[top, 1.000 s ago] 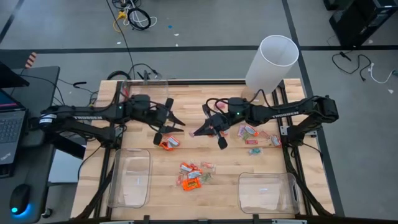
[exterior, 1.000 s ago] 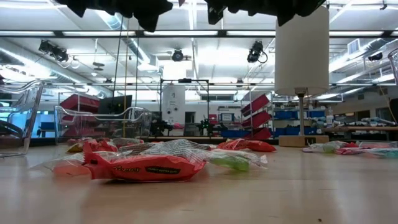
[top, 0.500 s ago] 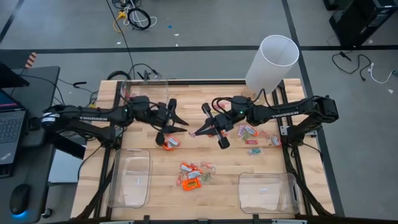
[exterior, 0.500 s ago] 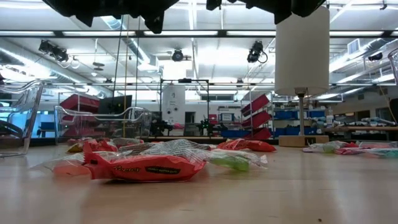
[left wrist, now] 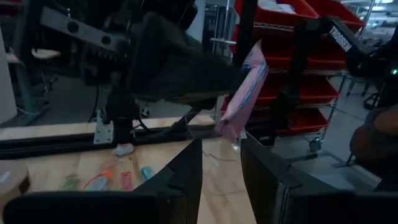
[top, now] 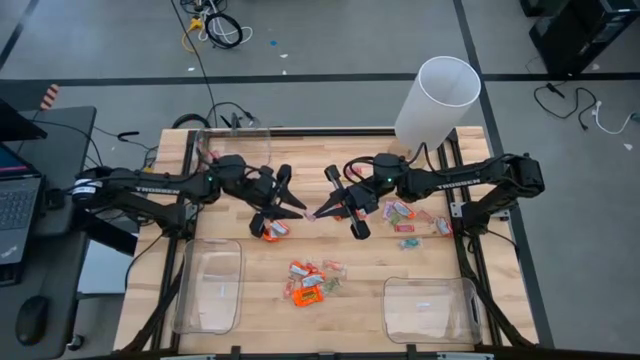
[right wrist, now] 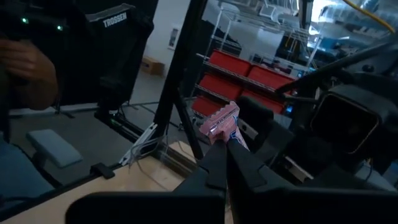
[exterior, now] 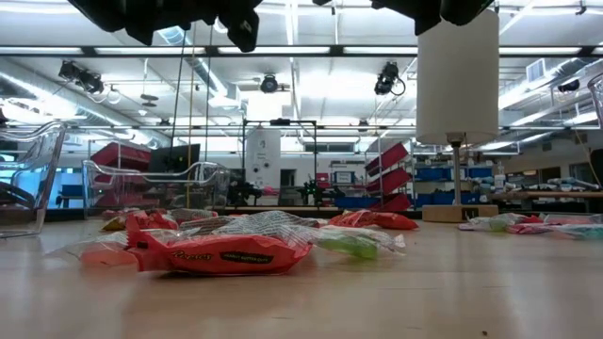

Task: Sort candy
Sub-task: Put the pink candy into the top left transparent bin

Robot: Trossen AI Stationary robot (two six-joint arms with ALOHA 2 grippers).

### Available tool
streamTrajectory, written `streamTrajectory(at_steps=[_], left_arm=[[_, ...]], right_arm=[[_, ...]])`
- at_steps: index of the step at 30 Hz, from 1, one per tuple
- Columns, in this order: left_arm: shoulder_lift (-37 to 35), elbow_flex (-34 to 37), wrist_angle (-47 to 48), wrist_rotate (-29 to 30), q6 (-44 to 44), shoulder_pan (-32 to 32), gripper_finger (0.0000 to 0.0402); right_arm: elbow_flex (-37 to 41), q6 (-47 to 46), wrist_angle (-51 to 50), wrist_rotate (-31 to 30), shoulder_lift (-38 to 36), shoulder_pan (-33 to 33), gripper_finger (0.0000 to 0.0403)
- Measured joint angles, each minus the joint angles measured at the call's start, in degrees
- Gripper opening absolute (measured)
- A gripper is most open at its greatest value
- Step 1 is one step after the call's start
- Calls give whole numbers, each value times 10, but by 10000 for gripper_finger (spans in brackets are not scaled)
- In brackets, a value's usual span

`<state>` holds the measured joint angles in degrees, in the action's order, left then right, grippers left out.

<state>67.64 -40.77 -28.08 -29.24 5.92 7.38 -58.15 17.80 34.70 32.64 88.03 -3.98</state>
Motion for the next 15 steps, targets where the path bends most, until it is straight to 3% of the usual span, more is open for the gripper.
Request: streamTrajectory(at_steps=[15], left_arm=[[3,0,-24,0,23,0,113]], right_arm=[[0,23,4,0,0,-19,0]])
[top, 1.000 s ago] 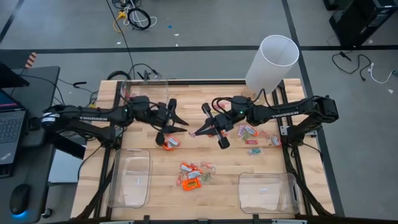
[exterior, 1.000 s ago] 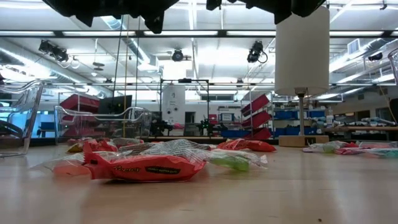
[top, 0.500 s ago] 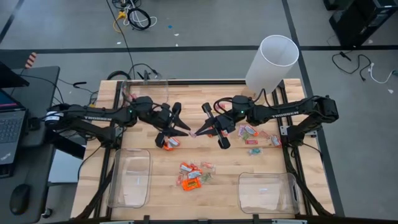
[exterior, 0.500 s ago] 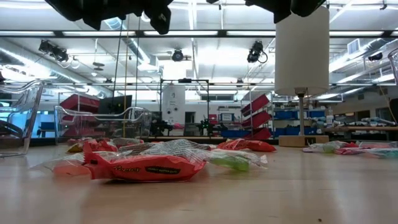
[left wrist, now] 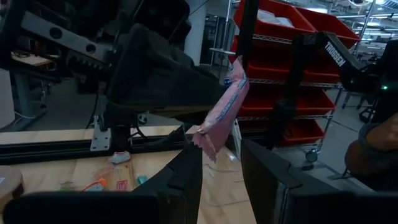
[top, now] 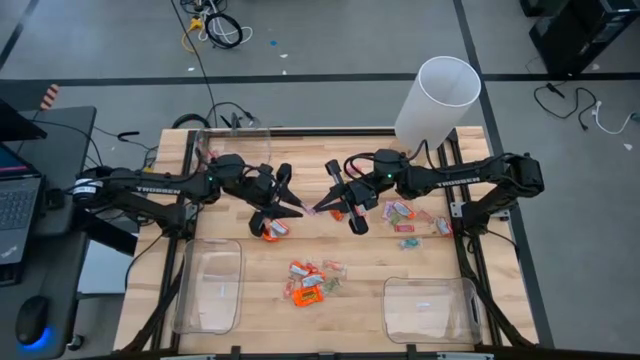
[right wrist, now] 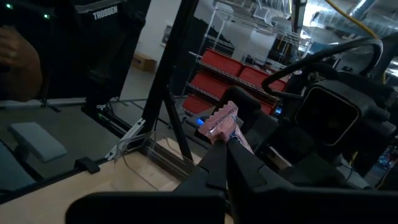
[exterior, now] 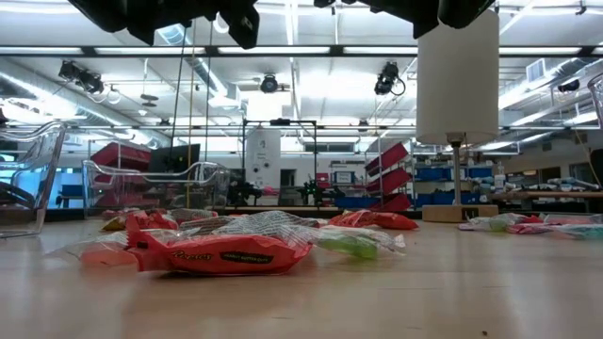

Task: Sort candy
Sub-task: Put the pink candy into the top left transparent bin

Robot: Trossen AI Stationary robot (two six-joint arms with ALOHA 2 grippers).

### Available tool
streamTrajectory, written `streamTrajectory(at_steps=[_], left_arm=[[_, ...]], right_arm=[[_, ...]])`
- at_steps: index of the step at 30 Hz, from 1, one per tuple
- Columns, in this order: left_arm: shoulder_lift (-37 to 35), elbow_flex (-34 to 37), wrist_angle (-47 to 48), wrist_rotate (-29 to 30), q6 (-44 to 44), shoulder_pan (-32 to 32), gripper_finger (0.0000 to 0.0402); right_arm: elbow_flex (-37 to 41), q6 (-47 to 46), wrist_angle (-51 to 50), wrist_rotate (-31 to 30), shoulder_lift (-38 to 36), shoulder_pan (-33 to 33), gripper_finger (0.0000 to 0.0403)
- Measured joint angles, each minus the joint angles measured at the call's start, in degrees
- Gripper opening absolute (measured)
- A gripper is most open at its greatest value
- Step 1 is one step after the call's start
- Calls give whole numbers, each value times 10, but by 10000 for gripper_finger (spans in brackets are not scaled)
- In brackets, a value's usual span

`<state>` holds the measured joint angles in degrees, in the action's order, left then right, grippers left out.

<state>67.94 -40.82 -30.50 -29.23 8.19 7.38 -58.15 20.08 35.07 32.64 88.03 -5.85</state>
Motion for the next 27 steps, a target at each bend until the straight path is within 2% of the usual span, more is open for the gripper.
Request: streamTrajectory(at_steps=[13,16,23,27], left_arm=[[0,0,-28,0,15,0,108],[0,0,-28,1,15,0,88],[0,0,-30,1,21,0,9],[0,0,-34,1,30,0,8]], right_arm=[[0,5,-10,0,0,0,0],[0,5,-10,0,0,0,0],[0,7,-15,-4,0,0,1],[0,6,-27,-48,0,-1,8]])
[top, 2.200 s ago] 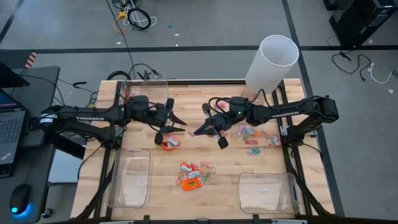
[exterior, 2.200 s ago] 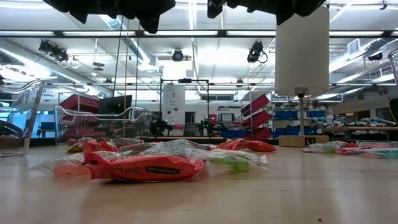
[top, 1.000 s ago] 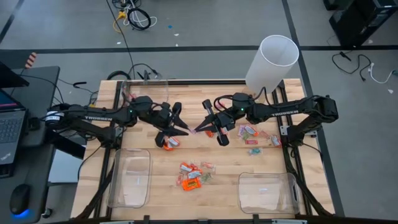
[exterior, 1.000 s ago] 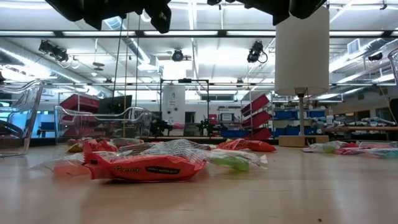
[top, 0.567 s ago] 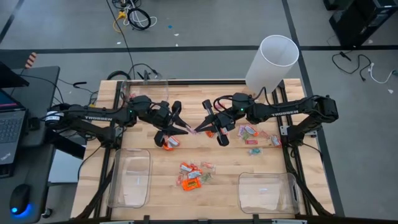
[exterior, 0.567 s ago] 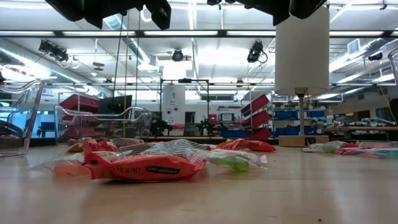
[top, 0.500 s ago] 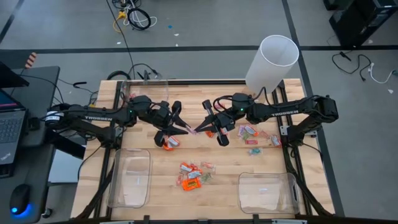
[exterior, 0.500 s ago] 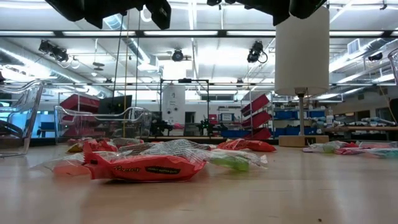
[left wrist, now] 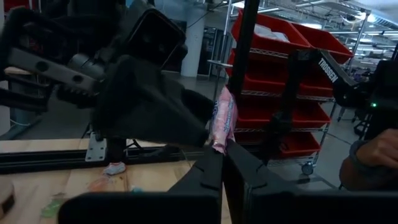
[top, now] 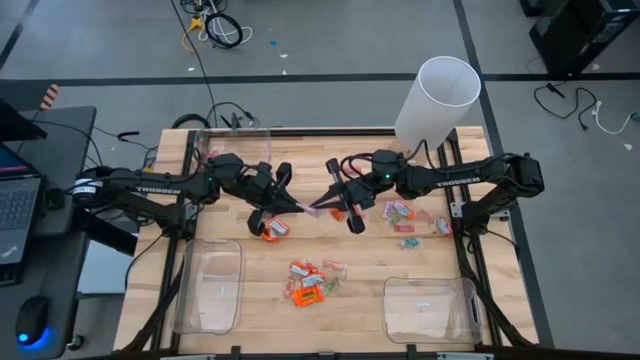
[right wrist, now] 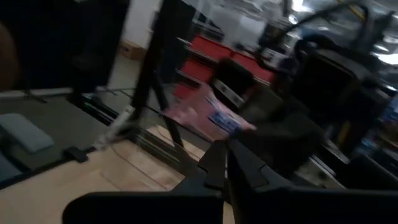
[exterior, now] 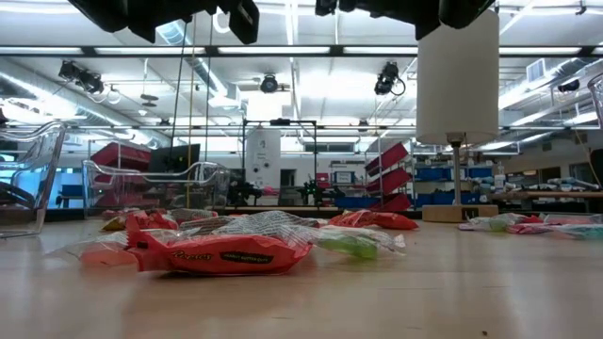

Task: Sort candy
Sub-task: Put the pink candy into the top left transparent bin

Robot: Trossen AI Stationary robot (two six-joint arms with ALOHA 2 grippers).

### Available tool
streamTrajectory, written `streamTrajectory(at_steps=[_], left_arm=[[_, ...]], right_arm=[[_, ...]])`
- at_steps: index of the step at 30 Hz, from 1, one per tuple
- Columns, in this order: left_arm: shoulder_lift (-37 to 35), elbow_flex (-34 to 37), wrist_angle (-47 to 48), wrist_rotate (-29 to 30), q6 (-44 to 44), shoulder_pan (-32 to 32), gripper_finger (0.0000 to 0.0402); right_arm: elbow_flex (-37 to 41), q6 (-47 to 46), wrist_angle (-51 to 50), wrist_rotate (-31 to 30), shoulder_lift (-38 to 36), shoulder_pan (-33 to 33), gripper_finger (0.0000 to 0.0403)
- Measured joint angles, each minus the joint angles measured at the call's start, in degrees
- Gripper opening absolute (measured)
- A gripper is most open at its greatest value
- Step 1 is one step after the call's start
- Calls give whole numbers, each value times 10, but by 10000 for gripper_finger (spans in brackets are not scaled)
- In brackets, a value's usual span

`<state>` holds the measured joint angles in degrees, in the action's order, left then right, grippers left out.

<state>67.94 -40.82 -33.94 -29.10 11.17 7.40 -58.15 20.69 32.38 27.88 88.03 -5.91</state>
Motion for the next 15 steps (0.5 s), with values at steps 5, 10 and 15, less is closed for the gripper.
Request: streamTrajectory(at_steps=[5,10,15], left_arm=[[0,0,-4,0,1,0,3],[-2,0,-16,-1,27,0,3],[-20,0,-5,-1,54,2,1]], right_arm=[[0,-1,-4,-34,0,0,32],[0,-1,-41,-95,0,0,51],[0,-1,-97,-150,0,0,55]])
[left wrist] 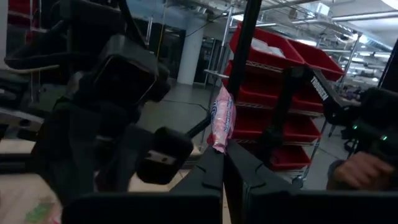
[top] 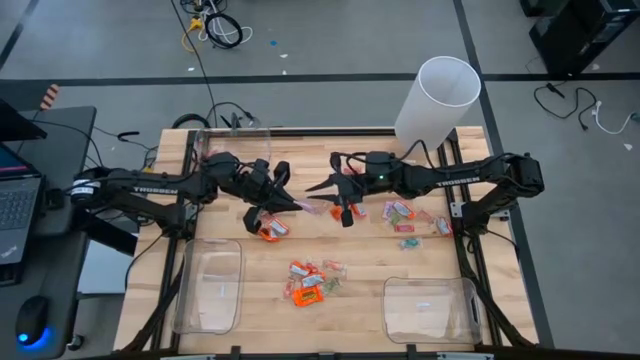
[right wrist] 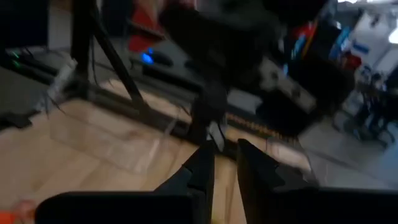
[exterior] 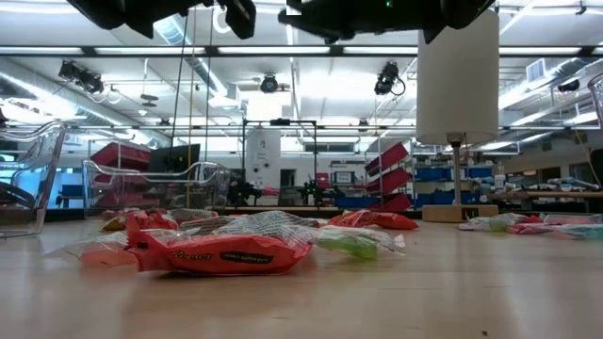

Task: Sort candy
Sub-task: Put the pink candy into the top left transparent bin

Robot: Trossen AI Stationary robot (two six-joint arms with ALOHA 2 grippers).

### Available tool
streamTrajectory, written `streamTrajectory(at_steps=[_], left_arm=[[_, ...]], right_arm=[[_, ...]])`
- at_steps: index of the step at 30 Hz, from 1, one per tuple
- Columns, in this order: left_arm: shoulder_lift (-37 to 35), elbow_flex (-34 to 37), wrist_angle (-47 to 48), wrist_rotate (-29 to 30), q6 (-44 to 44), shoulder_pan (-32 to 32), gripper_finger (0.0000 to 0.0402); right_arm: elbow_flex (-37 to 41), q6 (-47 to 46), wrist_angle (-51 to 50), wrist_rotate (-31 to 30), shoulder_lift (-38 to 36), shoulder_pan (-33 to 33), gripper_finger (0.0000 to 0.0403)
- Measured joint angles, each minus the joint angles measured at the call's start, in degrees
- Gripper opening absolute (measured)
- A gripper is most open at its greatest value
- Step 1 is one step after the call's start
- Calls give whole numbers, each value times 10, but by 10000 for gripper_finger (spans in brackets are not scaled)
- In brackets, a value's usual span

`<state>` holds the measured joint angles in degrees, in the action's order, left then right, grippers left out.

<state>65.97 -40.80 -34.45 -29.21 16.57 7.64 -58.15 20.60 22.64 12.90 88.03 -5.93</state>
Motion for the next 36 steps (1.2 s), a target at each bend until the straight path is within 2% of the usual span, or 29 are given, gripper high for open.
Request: streamTrajectory(at_steps=[6,14,18,22,31,36], left_arm=[[-50,0,26,0,24,17,1],[-157,0,159,17,17,62,0],[-199,0,259,73,3,93,0],[-221,0,363,153,-15,124,0],[-225,0,577,330,-30,190,0],[-225,0,666,385,-26,217,0]], right_arm=[[0,-8,-63,-15,0,0,52],[0,-36,-124,-14,0,0,52],[0,-39,-124,-14,0,0,51],[0,-39,-122,-14,0,0,50],[0,-39,-122,-13,0,0,48],[0,-39,-122,-13,0,0,48]])
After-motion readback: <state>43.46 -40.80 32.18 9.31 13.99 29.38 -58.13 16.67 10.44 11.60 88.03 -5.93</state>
